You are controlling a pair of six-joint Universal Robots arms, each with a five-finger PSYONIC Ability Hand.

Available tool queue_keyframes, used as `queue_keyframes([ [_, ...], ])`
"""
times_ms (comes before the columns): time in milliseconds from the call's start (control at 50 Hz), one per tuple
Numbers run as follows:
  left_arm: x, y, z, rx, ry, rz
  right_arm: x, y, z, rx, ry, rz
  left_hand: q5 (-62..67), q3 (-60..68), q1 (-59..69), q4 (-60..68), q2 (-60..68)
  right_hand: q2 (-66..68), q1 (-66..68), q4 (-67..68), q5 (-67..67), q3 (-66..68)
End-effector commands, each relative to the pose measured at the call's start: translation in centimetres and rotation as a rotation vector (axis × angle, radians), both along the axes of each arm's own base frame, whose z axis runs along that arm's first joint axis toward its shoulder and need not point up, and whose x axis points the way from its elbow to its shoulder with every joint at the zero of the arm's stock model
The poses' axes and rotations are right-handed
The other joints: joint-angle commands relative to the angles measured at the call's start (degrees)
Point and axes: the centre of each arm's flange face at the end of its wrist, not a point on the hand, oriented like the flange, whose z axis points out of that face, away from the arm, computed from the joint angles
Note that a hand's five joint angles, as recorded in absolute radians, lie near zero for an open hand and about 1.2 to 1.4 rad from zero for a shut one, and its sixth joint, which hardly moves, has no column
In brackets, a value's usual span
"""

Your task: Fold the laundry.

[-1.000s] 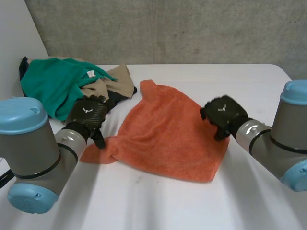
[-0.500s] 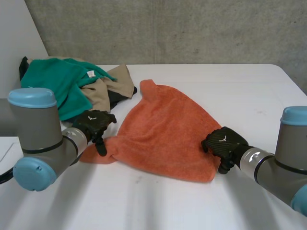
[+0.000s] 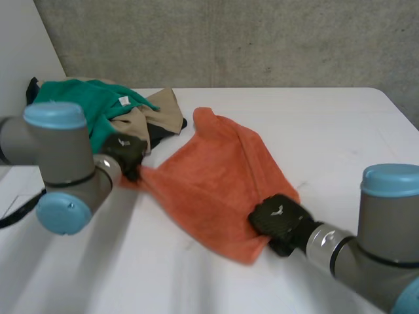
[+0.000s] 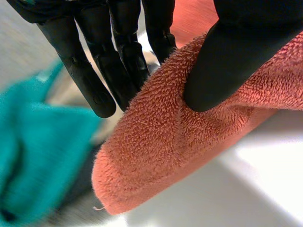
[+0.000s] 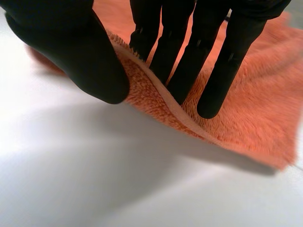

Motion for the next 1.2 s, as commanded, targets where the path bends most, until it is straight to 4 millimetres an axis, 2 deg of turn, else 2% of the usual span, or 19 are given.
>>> queue_keyframes([
  [20, -0.9, -1.2, 6.8, -0.198, 0.07, 0.02, 3.7, 8.9, 3.1, 0.163, -0.113, 0.173, 14.02, 12.08, 14.27, 11.55, 11.72, 12.73, 15.11, 11.61, 11.75, 12.19],
  [60, -1.2, -1.0, 8.8, -0.248, 0.095, 0.008, 5.4, 11.5, 4.2, 0.233, -0.186, 0.213, 14.02, 12.08, 14.27, 11.55, 11.72, 12.73, 15.11, 11.61, 11.75, 12.19],
  [120, -1.5, -0.7, 10.4, -0.285, 0.114, 0.001, 6.9, 13.2, 4.5, 0.311, -0.238, 0.224, 14.02, 12.08, 14.27, 11.55, 11.72, 12.73, 15.11, 11.61, 11.75, 12.19],
  [180, -1.3, -0.3, 12.0, -0.321, 0.13, 0.001, 8.4, 12.6, 4.7, 0.372, -0.295, 0.146, 14.02, 12.08, 14.27, 11.55, 11.72, -10.25, -7.88, -11.38, -11.24, -10.8],
  [240, -0.7, 0.0, 13.6, -0.356, 0.144, 0.006, 8.4, 8.7, 6.3, 0.312, -0.349, -0.01, 14.02, 12.08, 14.27, 11.55, 11.72, -37.37, -35.0, -38.5, -38.35, -37.91],
  [300, -0.1, 0.5, 15.0, -0.382, 0.156, 0.0, 6.4, 4.0, 8.2, 0.219, -0.344, -0.157, 14.02, 12.08, 14.27, 11.55, 11.72, -41.6, -39.23, -42.72, -42.58, -42.14],
  [380, 0.4, 1.7, 16.5, -0.411, 0.167, -0.047, 4.2, -0.2, 10.8, 0.094, -0.303, -0.202, 14.02, 12.08, 14.27, 11.55, 11.72, -48.51, -46.13, -49.63, -49.49, -49.05],
  [540, 1.0, 5.7, 20.6, -0.5, 0.214, -0.151, 4.2, -7.1, 12.9, -0.061, -0.292, -0.2, 14.02, 12.08, 14.27, 11.55, 11.72, -57.27, -54.89, -58.39, -58.25, -57.81],
  [600, 1.4, 8.8, 22.7, -0.561, 0.239, -0.199, 6.3, -10.4, 12.0, -0.095, -0.324, -0.186, 14.02, 12.08, 14.27, 11.55, 11.72, -57.27, -54.89, -58.39, -58.25, -57.81],
  [680, 1.9, 11.8, 24.1, -0.606, 0.26, -0.257, 8.9, -12.9, 9.9, -0.112, -0.352, -0.137, 14.02, 12.08, 14.27, 11.55, 11.72, -57.27, -54.89, -58.39, -58.25, -57.81],
  [760, 2.3, 13.5, 25.0, -0.645, 0.288, -0.29, 11.5, -13.4, 6.8, -0.084, -0.362, -0.054, 14.02, 12.08, 14.27, 11.55, 11.72, -57.27, -54.89, -58.39, -58.25, -57.81],
  [860, 2.9, 14.3, 25.5, -0.672, 0.332, -0.29, 14.1, -12.0, 1.8, -0.01, -0.34, 0.025, 14.02, 12.08, 14.27, 11.55, 11.72, -57.27, -54.89, -58.39, -58.25, -57.81],
  [880, 3.0, 14.4, 25.5, -0.672, 0.344, -0.286, 14.3, -12.1, 0.9, -0.01, -0.334, 0.015, 14.02, 12.08, 14.27, 11.55, 11.72, -42.84, -40.47, -43.97, -43.83, -43.39],
  [900, 3.1, 14.3, 25.4, -0.671, 0.346, -0.285, 14.4, -13.0, 1.3, -0.061, -0.355, -0.013, 14.02, 12.08, 14.27, 11.55, 11.72, -1.17, 1.21, -2.29, -2.15, -1.71],
  [920, 3.1, 14.2, 25.4, -0.67, 0.348, -0.282, 14.4, -13.9, 1.9, -0.105, -0.379, -0.039, 14.02, 12.08, 14.27, 11.55, 11.72, 12.6, 14.97, 11.47, 11.61, 12.05],
  [1000, 3.6, 13.2, 25.0, -0.668, 0.334, -0.249, 13.3, -18.4, 6.7, -0.361, -0.535, -0.216, 14.02, 12.08, 14.27, 11.55, 11.72, 12.73, 15.11, 11.61, 11.75, 12.19],
  [1080, 4.2, 10.2, 24.3, -0.661, 0.318, -0.193, 9.4, -21.6, 16.3, -0.67, -0.701, -0.379, 14.02, 12.08, 14.27, 11.55, 11.72, 12.73, 15.11, 11.61, 11.75, 12.19],
  [1160, 4.0, 8.0, 23.7, -0.657, 0.323, -0.159, 7.3, -20.9, 21.9, -0.79, -0.759, -0.388, 14.02, 12.08, 14.27, 11.55, 11.72, 12.73, 15.11, 11.61, 11.75, 12.19],
  [1200, 3.7, 7.1, 23.1, -0.646, 0.329, -0.146, 6.7, -20.2, 22.6, -0.785, -0.744, -0.384, 14.02, 12.08, 14.27, 11.55, 11.72, 12.73, 15.11, 11.61, 11.75, 12.19],
])
